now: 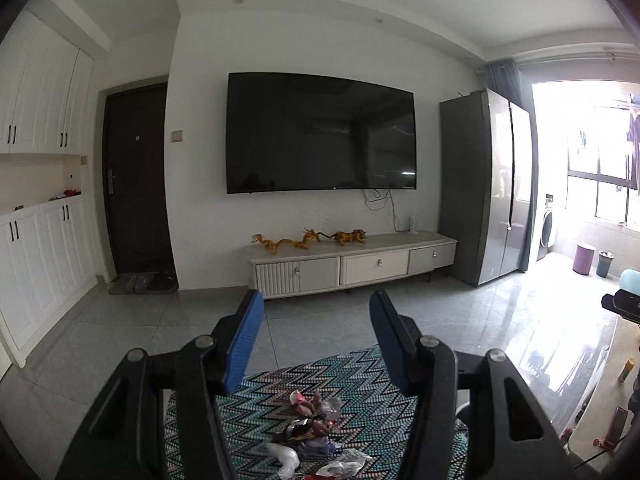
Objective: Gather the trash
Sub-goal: 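Move both open tools back over the remaining trash on the rug, then grasp the white printed plastic bag with the right tool while the left grasps clear plastic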
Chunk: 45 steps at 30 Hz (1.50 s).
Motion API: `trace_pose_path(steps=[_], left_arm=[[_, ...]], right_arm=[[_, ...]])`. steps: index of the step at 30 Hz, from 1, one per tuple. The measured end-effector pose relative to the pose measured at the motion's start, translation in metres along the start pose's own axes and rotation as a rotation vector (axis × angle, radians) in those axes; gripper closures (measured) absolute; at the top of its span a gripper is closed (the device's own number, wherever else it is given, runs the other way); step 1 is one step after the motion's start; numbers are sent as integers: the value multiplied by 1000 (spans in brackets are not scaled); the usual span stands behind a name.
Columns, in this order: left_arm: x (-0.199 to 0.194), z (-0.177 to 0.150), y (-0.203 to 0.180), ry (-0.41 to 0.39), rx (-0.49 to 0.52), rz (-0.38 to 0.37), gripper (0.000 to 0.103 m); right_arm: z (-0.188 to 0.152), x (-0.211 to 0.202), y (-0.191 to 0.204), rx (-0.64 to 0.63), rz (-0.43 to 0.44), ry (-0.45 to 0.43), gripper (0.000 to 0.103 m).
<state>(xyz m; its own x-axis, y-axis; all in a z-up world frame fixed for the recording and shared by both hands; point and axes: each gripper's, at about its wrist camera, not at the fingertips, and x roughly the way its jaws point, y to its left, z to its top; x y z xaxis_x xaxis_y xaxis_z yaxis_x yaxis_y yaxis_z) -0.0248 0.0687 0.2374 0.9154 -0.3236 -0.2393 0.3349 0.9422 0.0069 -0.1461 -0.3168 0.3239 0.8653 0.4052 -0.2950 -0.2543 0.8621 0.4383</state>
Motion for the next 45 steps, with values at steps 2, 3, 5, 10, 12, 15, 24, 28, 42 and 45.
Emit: trace_pose_path(steps=[2, 3, 5, 10, 12, 15, 24, 28, 42, 45], left_arm=[[6, -10, 6, 22, -12, 8, 49], [12, -17, 11, 41, -20, 10, 50], [23, -28, 19, 67, -31, 11, 50], [53, -60, 41, 140, -67, 5, 50], [67, -73, 47, 168, -74, 2, 50], [90, -97, 58, 227, -93, -10, 50], [160, -183, 84, 462, -161, -28, 50], [188, -218, 85, 567, -173, -54, 50], [241, -283, 84, 701, -211, -111, 51], [244, -291, 90, 703, -242, -111, 58]], right_arm=[[-3, 8, 1, -3, 0, 17, 39], [-7, 9, 3, -4, -2, 23, 39], [-10, 17, 1, 0, -11, 40, 39], [-16, 37, -4, 15, -31, 75, 39], [-20, 49, -5, 21, -37, 96, 39], [-29, 71, -8, 27, -39, 139, 39], [-69, 160, -17, 60, -24, 322, 39], [-92, 204, -19, 75, 1, 419, 39], [-186, 320, 3, 80, 114, 736, 37], [-204, 337, 13, 79, 137, 781, 33]])
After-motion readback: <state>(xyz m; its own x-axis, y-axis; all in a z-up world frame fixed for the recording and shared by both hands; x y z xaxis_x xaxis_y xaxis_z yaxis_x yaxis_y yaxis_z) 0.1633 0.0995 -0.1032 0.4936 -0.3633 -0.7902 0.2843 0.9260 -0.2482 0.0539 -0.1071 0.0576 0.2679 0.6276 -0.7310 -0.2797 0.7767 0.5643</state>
